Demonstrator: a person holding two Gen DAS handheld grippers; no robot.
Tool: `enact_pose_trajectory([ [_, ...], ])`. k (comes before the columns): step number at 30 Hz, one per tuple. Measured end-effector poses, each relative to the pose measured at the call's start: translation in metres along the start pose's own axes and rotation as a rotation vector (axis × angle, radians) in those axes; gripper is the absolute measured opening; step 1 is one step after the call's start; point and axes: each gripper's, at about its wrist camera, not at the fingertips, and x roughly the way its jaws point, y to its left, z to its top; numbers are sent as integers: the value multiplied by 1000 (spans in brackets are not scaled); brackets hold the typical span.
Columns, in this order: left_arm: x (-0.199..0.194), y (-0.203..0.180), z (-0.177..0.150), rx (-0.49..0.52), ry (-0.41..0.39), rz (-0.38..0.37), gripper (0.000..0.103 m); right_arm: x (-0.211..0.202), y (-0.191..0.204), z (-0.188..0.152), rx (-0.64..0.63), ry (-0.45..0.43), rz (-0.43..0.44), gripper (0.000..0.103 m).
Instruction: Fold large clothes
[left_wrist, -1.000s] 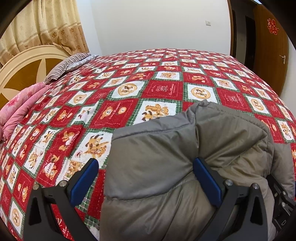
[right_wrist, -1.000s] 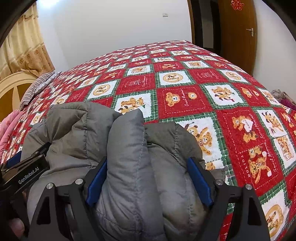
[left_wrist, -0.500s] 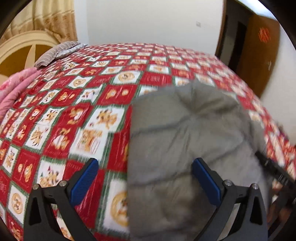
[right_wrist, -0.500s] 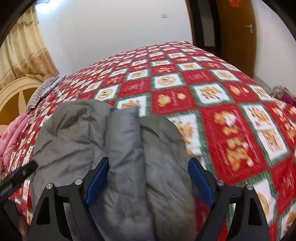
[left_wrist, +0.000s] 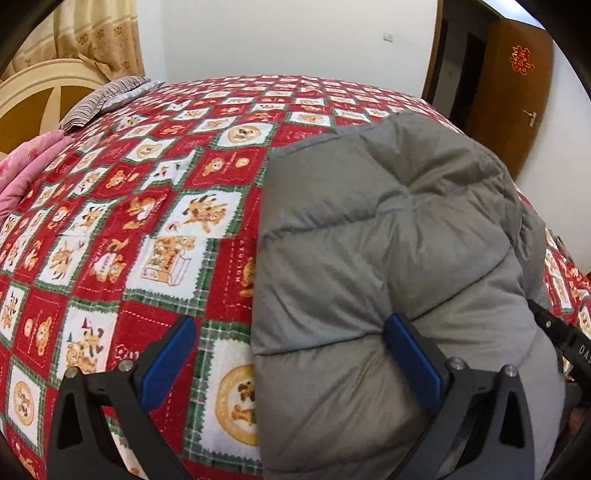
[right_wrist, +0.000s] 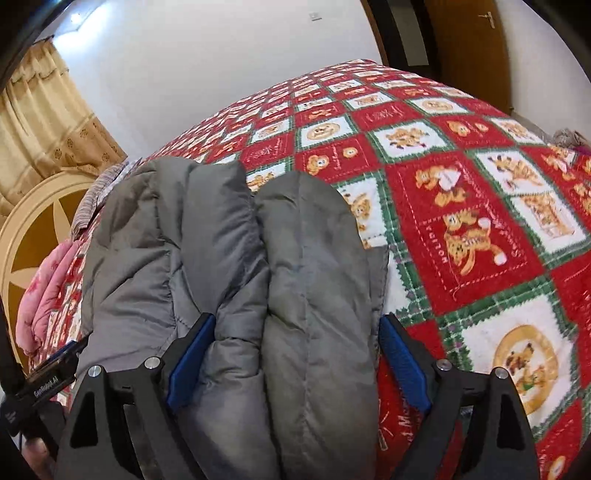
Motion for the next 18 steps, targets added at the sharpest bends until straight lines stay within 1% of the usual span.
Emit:
enact_pose_trajectory([
  [5, 1, -4, 0, 5, 3, -40, 102, 2, 2, -2, -11, -4, 4, 87],
  [6, 0, -6, 0, 9, 3, -56, 99, 3, 1, -3, -9, -4, 10, 87],
  [8, -2, -10, -1, 24, 0, -89, 83, 3, -1, -4, -4, -7, 30, 85],
  [9, -5, -15, -2, 44, -6, -99, 80, 2, -2, -4, -4, -8, 39, 83],
  [12, -9, -25, -3, 81, -18, -93, 69, 1, -2, -6, -6, 1, 82, 70],
  [14, -13, -30, -4, 100, -23, -93, 57, 1, 0, -6, -6, 13, 134, 52],
  [15, -16, -32, -4, 108, -28, -91, 54, 0, 1, -7, -9, 12, 142, 50],
  [17, -20, -36, -5, 127, -41, -80, 43, -2, 5, -9, -22, 9, 150, 43],
  [18, -24, -38, -6, 140, -50, -72, 41, -2, 6, -8, -24, 9, 152, 42],
])
